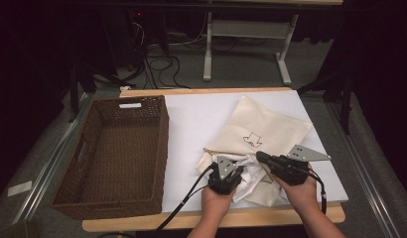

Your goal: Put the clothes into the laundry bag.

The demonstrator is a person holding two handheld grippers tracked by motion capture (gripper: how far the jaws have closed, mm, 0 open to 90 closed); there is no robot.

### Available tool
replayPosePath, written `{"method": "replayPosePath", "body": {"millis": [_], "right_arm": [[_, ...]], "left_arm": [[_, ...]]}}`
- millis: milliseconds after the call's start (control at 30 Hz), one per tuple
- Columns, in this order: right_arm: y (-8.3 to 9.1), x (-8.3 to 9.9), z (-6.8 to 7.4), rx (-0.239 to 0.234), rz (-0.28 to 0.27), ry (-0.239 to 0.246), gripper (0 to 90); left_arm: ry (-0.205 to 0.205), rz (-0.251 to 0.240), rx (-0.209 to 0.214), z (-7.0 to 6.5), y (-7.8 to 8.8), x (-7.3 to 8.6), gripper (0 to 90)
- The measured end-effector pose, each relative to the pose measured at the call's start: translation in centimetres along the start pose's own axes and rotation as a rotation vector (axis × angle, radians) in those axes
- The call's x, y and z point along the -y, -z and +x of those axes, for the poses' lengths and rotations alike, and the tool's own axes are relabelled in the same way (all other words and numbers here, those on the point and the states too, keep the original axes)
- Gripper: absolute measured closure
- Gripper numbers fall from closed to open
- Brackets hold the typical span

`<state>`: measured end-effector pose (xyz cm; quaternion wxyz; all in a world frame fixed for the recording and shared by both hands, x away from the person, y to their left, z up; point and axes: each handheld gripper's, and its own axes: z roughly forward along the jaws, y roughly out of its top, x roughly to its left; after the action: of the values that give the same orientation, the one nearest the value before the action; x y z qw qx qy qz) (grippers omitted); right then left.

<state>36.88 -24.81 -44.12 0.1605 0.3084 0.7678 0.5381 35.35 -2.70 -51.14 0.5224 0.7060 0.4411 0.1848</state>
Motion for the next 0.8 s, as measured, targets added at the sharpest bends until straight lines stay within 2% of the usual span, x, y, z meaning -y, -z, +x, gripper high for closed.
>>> {"method": "replayPosePath", "body": {"millis": [167, 233, 300, 467, 600, 667, 767, 800], "right_arm": [[-0.1, 0.0, 0.1, 0.000, 0.002, -0.003, 89.2], [-0.1, 0.0, 0.0, 0.002, 0.001, 0.001, 89.2], [-0.2, 0.1, 0.1, 0.002, 0.005, 0.003, 89.2], [-0.3, 0.1, 0.1, 0.002, 0.007, 0.005, 89.2], [-0.2, 0.1, 0.1, 0.003, 0.004, 0.004, 89.2], [-0.1, 0.1, 0.0, 0.005, 0.004, -0.001, 89.2], [-0.1, 0.1, 0.0, 0.005, -0.002, 0.003, 89.1], [-0.1, 0.1, 0.0, 0.005, -0.002, 0.003, 89.1]], "left_arm": [[-0.001, 0.023, -0.017, -0.1, -0.5, -0.3, 68.8], [0.009, 0.027, -0.033, 0.0, -0.8, -0.3, 67.2], [0.001, 0.035, -0.045, -0.1, -0.9, -0.2, 65.5], [0.020, 0.067, -0.041, 0.1, -1.3, -0.1, 65.4], [0.009, 0.050, -0.035, 0.1, -1.2, 0.0, 63.7], [-0.026, 0.006, -0.022, 0.0, -0.7, 0.1, 57.3], [-0.054, -0.051, 0.007, 0.0, 0.5, 0.2, 46.1], [-0.054, -0.051, 0.007, 0.0, 0.5, 0.2, 42.3]]}}
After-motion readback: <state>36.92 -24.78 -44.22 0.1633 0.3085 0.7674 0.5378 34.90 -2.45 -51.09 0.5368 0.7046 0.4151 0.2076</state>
